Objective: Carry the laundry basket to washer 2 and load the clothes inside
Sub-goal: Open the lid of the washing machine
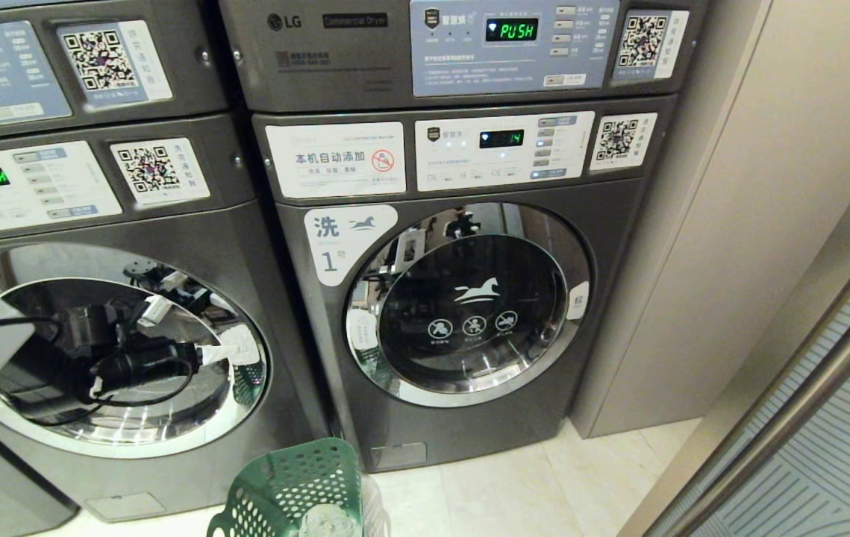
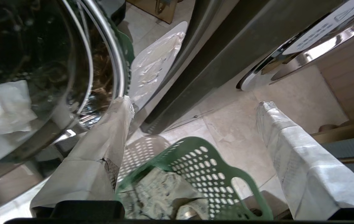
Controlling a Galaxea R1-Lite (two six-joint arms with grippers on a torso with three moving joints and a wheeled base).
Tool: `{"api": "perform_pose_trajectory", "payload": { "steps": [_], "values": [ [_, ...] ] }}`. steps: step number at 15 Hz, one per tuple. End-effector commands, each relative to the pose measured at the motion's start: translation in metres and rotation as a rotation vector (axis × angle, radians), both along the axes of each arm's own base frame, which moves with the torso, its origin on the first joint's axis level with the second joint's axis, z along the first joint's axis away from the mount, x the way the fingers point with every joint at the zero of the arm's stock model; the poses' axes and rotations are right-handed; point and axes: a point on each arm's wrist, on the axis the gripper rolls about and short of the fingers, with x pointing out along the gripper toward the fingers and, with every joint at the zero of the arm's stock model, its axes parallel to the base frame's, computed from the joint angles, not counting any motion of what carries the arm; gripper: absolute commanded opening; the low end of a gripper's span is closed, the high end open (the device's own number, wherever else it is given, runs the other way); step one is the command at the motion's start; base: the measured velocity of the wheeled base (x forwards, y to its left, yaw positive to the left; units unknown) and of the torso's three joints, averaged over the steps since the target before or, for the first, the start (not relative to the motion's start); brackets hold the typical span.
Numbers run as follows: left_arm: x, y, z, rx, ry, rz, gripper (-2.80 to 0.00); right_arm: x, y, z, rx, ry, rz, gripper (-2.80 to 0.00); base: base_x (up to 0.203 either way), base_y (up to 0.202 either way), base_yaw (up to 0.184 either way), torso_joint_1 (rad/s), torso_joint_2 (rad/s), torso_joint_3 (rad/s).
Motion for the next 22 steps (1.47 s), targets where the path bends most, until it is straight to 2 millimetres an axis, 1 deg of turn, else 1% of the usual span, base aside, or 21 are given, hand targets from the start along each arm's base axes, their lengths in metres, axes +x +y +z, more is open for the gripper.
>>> {"api": "perform_pose_trajectory", "payload": {
  "steps": [1, 3, 6, 9, 12, 15, 19, 22],
  "values": [
    [0.006, -0.005, 0.0, -0.04, 0.014, 0.0, 0.0, 0.0, 0.0, 0.0, 0.0, -0.001, 0.002, -2.8, 0.0, 0.0, 0.0, 0.0, 0.0, 0.0],
    [0.011, -0.006, 0.002, -0.053, 0.016, 0.003, 0.0, 0.0, 0.0, 0.0, 0.0, 0.0, 0.0, -2.8, 0.0, 0.0, 0.0, 0.0, 0.0, 0.0],
    [0.015, -0.006, -0.006, -0.061, 0.055, 0.01, 0.0, 0.0, 0.0, 0.0, 0.0, 0.001, 0.0, -2.8, 0.0, 0.0, 0.0, 0.0, 0.0, 0.0],
    [0.017, -0.004, -0.009, -0.045, 0.082, 0.048, 0.0, 0.0, 0.0, 0.0, 0.0, 0.001, 0.0, -2.8, 0.0, 0.0, 0.0, 0.0, 0.0, 0.0],
    [0.023, -0.002, -0.009, -0.018, 0.074, 0.086, 0.0, 0.0, 0.0, 0.0, 0.0, 0.001, 0.001, -2.8, 0.0, 0.0, 0.0, 0.0, 0.0, 0.0],
    [0.024, -0.002, -0.009, -0.016, 0.075, 0.09, 0.0, 0.0, 0.0, 0.0, 0.0, 0.001, 0.002, -2.8, 0.0, 0.0, 0.0, 0.0, 0.0, 0.0],
    [0.03, -0.011, -0.016, -0.016, 0.082, 0.077, 0.0, 0.0, 0.0, 0.0, 0.0, 0.001, 0.002, -2.8, 0.0, 0.0, 0.0, 0.0, 0.0, 0.0],
    [0.033, -0.019, -0.014, -0.019, 0.073, 0.064, 0.0, 0.0, 0.0, 0.0, 0.0, 0.001, 0.002, -2.8, 0.0, 0.0, 0.0, 0.0, 0.0, 0.0]
  ]
}}
